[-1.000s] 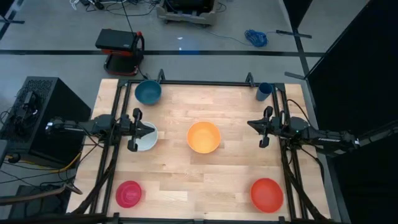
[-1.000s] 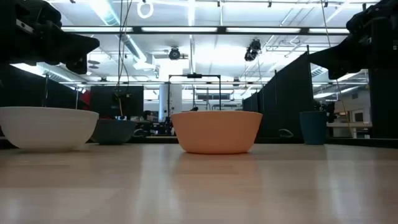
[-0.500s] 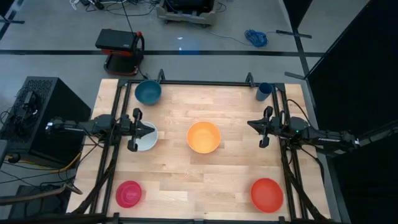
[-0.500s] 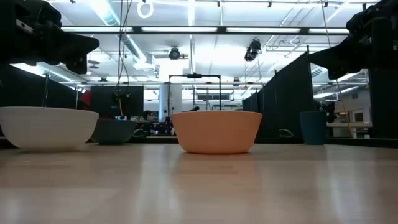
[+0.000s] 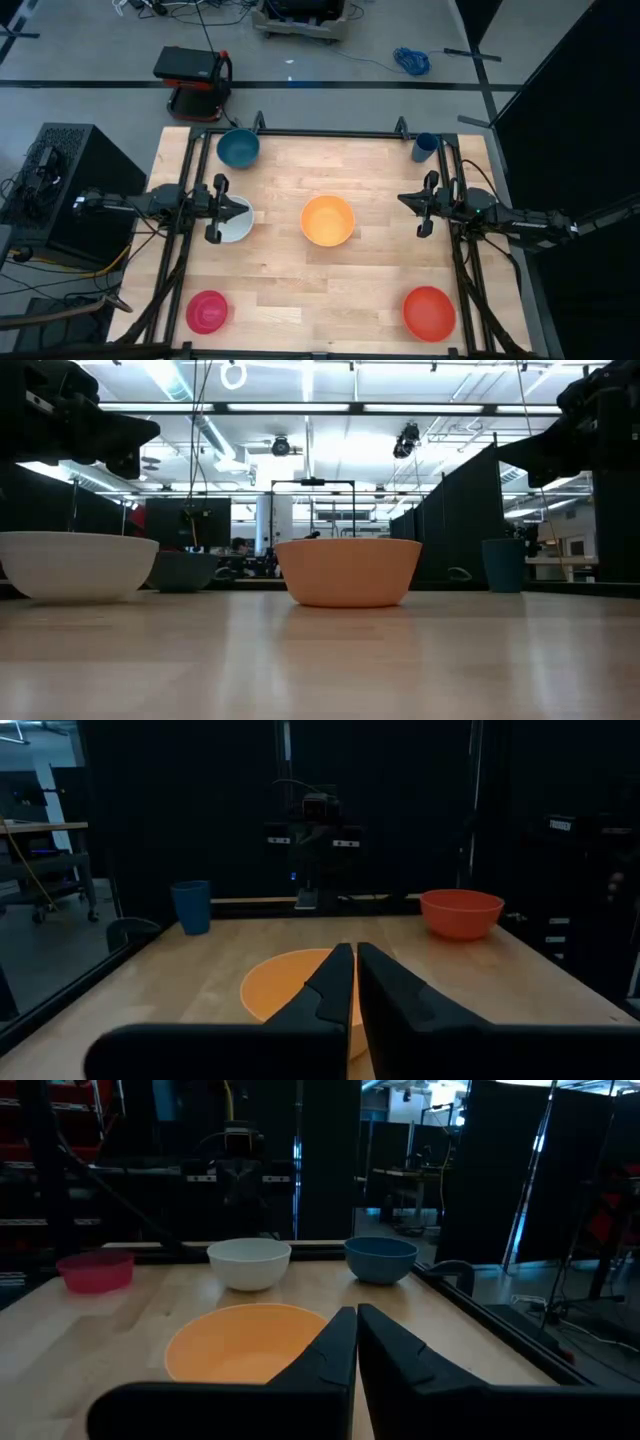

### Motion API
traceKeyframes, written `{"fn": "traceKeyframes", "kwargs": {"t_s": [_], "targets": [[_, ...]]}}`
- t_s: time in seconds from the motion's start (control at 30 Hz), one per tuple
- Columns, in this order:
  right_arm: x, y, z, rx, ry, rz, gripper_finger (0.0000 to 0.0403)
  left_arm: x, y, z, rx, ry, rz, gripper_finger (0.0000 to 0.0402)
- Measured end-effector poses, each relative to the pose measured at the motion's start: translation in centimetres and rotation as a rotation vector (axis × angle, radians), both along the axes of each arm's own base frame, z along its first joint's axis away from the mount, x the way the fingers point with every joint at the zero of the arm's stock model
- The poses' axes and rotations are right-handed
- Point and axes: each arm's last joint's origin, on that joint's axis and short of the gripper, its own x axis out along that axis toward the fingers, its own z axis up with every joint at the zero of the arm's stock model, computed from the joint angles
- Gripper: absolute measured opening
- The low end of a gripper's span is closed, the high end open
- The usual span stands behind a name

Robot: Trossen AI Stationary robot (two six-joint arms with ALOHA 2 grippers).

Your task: Nest bowls inside each other

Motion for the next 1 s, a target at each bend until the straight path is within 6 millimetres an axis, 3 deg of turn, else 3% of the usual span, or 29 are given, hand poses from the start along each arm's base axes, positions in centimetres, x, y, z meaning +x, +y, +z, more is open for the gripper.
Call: {"fn": "traceKeyframes", "kwargs": {"t_s": [0.8,1.0], "targets": [[0.0,0.0,0.4,-0.003,-0.039,-0.001,0.0000,-0.1,0.0,0.5,-0.004,-0.050,0.000,0.0001],[-0.3,0.1,2.2,0.051,-0.123,0.036,0.0000,-0.1,0.0,0.5,-0.005,-0.056,0.000,0.0001]]}}
